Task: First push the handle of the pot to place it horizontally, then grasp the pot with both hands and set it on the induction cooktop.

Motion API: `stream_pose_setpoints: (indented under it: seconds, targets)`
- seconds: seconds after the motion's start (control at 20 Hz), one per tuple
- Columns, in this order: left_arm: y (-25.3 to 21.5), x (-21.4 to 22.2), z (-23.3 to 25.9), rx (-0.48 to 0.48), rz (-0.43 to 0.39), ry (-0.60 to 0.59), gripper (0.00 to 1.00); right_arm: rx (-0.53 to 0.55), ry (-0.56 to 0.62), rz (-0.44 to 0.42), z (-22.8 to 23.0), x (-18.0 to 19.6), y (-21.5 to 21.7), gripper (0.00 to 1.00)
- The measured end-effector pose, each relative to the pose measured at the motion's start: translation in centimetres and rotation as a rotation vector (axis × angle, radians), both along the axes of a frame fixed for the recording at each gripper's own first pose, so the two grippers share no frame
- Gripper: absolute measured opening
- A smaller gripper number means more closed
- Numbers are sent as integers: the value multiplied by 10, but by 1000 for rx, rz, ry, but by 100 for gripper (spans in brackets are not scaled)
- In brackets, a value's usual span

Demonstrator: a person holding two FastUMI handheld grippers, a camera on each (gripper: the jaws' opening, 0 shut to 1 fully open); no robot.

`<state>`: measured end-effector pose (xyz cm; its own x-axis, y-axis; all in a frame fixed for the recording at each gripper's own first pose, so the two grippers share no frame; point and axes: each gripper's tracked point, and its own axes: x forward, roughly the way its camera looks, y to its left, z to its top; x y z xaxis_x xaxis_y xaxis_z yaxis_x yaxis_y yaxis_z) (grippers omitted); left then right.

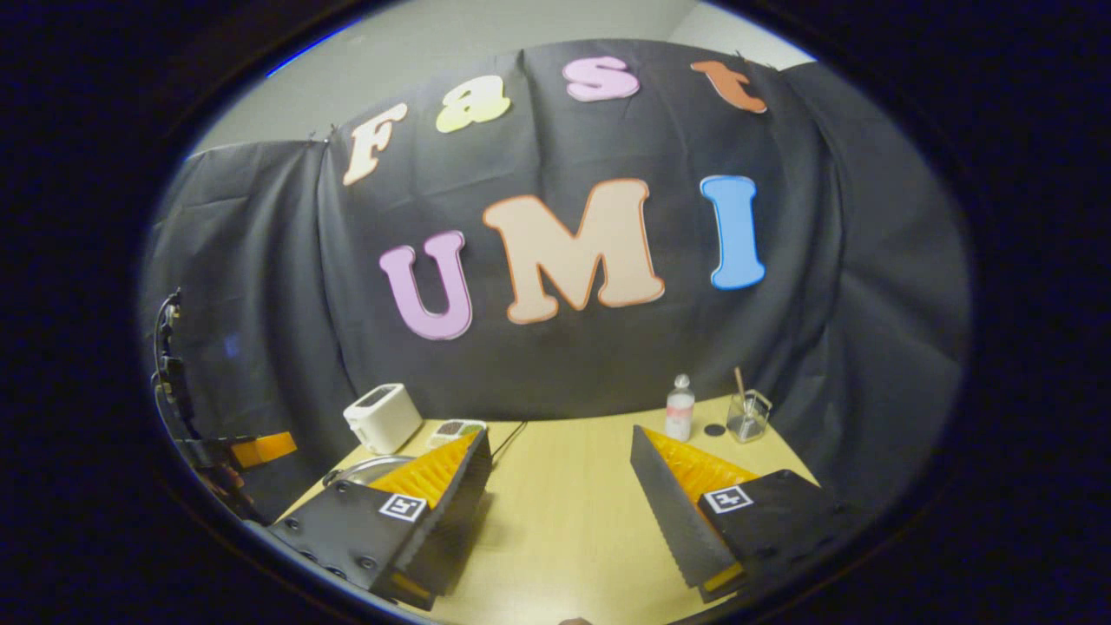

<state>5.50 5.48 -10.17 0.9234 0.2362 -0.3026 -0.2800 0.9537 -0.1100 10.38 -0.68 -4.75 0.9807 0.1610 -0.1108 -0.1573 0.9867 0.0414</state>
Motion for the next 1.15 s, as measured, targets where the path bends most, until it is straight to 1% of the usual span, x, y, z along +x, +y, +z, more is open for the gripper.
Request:
stream_pose_setpoints:
  seconds: [0.15, 0.2, 0.3, 0.35, 0.5, 0.55, 0.6, 0.65, 0.7, 0.75, 0.95, 1.15]
  targets:
    - [-26, -3, 35, 55, 17, -81, 96, -16, -75, 36, 34, -15, -7, 99]
    - [-38, -5, 42, 64, 18, -100, 96, -18, -98, 55, 42, -21, -8, 91]
    - [-64, -8, 48, 61, -5, -125, 96, -26, -133, 88, 51, -31, -10, 91]
    - [-78, -11, 48, 56, -16, -126, 94, -32, -142, 102, 51, -37, -11, 91]
    - [-101, -20, 48, 63, -31, -125, 96, -44, -128, 134, 33, -34, -11, 92]
    - [-105, -23, 48, 71, -28, -124, 94, -45, -122, 138, 31, -36, -14, 92]
    - [-108, -26, 50, 80, -24, -126, 96, -41, -118, 140, 32, -39, -19, 92]
    - [-111, -28, 52, 94, -22, -130, 96, -37, -117, 140, 32, -41, -23, 92]
    - [-114, -31, 53, 110, -19, -131, 94, -34, -115, 139, 30, -42, -28, 92]
    - [-116, -33, 56, 127, -16, -135, 96, -31, -109, 136, 29, -43, -33, 92]
    - [-127, -35, 63, 171, -18, -150, 96, -12, -80, 120, 21, -47, -47, 92]
    - [-139, -36, 67, 178, -44, -155, 96, -10, -74, 103, 21, -48, -56, 92]
